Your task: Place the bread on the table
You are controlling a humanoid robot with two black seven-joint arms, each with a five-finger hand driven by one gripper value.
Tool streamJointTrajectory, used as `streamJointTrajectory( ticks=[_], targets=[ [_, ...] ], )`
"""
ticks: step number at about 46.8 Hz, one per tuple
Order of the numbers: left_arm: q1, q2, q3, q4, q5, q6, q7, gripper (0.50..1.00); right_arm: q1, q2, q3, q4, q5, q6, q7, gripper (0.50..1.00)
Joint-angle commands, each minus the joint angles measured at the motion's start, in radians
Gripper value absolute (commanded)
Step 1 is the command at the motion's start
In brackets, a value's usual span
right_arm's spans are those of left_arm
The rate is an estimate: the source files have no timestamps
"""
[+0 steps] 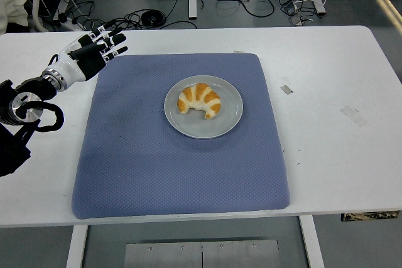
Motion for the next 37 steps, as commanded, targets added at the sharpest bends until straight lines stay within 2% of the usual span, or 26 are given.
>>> streamJointTrajectory(
  ticks=[1,12,28,37],
  targets=[
    [0.000,-0.002,0.001,0.000,0.000,0.000,-0.004,0.983,0.000,0.000,0.000,0.000,0.000,0.000,0.000,1.000],
    [-0.002,-0.001,-0.003,0.000,-0.001,-0.005,-0.022,0.983,0.000,0.000,0.000,0.000,0.000,0.000,-0.001,1.000],
    [0.001,-0.001,0.027,0.020,-0.006,0.005,-0.022,0.983,0.000,0.000,0.000,0.000,0.000,0.000,0.000,1.000],
    [-0.011,0.010,-0.006,0.046,-0.021,0.005,-0.022,0.983,0.000,0.000,0.000,0.000,0.000,0.000,0.000,1.000]
  ],
)
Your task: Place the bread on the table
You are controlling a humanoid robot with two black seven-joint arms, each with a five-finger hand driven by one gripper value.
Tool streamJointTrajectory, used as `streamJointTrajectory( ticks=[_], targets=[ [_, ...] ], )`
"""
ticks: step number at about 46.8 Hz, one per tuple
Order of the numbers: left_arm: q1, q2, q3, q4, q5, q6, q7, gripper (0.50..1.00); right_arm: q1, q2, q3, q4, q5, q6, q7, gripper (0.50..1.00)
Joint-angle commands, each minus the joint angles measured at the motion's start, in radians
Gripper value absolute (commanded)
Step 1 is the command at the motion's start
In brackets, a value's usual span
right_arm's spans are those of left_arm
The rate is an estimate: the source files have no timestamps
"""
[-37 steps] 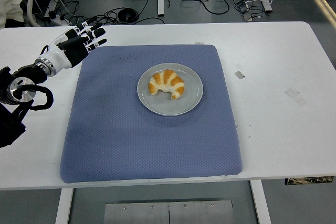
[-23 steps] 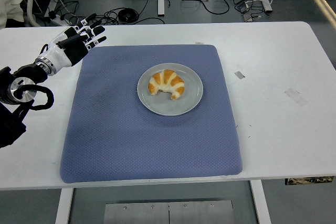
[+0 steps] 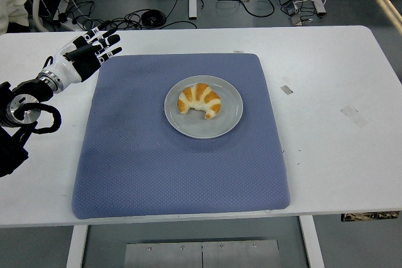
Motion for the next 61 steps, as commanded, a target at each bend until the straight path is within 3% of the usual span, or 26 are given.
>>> streamJointTrajectory(
  ticks=[1,39,61],
  targets=[
    [-0.007,0.007,-0.014,0.002,-0.014,-0.001,0.000,0.983,0.000,0.000,0.000,0.000,0.000,0.000,0.000,1.000],
    [-0.044,0.031,-0.003,0.005,-0.026,-0.024,-0.006,0.983,0.000,0.000,0.000,0.000,0.000,0.000,-0.001,1.000],
    [-0.057,0.033,0.102,0.004,-0.029,-0.015,-0.022,0.983,0.000,0.000,0.000,0.000,0.000,0.000,0.000,1.000]
  ],
)
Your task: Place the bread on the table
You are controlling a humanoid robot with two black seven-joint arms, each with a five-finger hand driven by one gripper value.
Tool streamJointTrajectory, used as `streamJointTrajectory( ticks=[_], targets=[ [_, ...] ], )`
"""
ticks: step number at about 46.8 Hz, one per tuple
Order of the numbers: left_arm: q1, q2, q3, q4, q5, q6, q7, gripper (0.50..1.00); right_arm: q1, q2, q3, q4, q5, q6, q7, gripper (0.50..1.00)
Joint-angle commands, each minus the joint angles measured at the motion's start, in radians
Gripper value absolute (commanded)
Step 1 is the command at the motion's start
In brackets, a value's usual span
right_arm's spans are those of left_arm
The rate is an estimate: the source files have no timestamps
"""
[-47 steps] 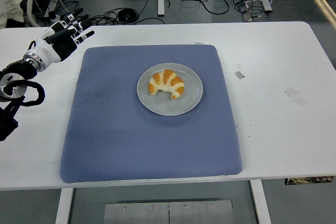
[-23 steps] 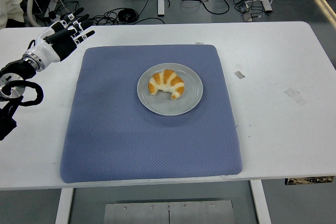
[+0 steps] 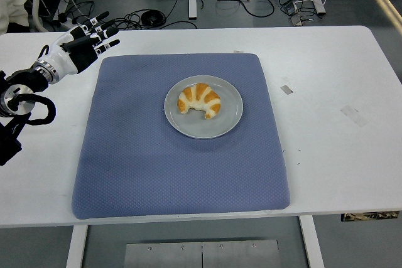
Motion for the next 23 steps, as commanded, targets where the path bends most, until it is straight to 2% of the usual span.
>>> streamJointTrajectory(
  ticks=[1,11,23],
  targets=[
    [-0.003,0.001,0.000,0.000,0.001,-0.001,-0.015,0.983,0.000,0.000,0.000,0.000,0.000,0.000,0.000,1.000],
    [0.000,0.022,-0.011,0.000,-0.001,-0.007,-0.064,0.983,0.000,0.000,0.000,0.000,0.000,0.000,0.000,1.000],
    [0.002,0.019,0.026,0.000,0.018,-0.006,-0.069,0.983,0.000,0.000,0.000,0.000,0.000,0.000,0.000,1.000]
  ],
)
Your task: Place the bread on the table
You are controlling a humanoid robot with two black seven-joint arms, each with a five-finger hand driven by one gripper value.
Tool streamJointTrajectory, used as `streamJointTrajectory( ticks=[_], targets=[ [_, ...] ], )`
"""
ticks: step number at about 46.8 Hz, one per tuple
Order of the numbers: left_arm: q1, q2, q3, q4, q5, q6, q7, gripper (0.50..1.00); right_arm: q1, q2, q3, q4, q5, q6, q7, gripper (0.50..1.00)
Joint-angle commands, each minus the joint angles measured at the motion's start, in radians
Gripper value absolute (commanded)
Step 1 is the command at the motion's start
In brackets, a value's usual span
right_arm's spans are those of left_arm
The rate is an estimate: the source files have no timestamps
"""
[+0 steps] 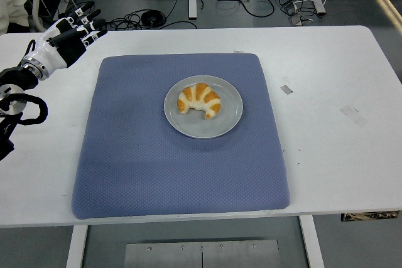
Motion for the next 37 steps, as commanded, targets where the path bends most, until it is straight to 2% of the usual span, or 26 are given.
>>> streamJointTrajectory(
  ticks=[1,5,10,18,28,37],
  targets=[
    [-0.010,-0.006,0.050,-0.001,0.010,-0.007,0.003,0.983,0.000,0.000,0.000,0.000,0.000,0.000,0.000,1.000],
    [-0.064,0.003,0.180,-0.010,0.027,-0.027,0.001,0.983,0.000,0.000,0.000,0.000,0.000,0.000,0.000,1.000],
    [-0.154,0.074,0.323,-0.010,0.087,-0.111,-0.004,0.981,0.000,0.000,0.000,0.000,0.000,0.000,-0.002,1.000],
    [-0.263,0.094,0.493,-0.010,0.107,-0.126,-0.017,0.981,0.000,0.000,0.000,0.000,0.000,0.000,0.000,1.000],
    [-0.328,0.049,0.615,-0.012,0.118,-0.127,-0.016,0.980,0.000,0.000,0.000,0.000,0.000,0.000,0.000,1.000],
    [-0.351,-0.010,0.668,-0.012,0.271,-0.117,-0.016,0.960,0.000,0.000,0.000,0.000,0.000,0.000,0.000,1.000]
  ],
)
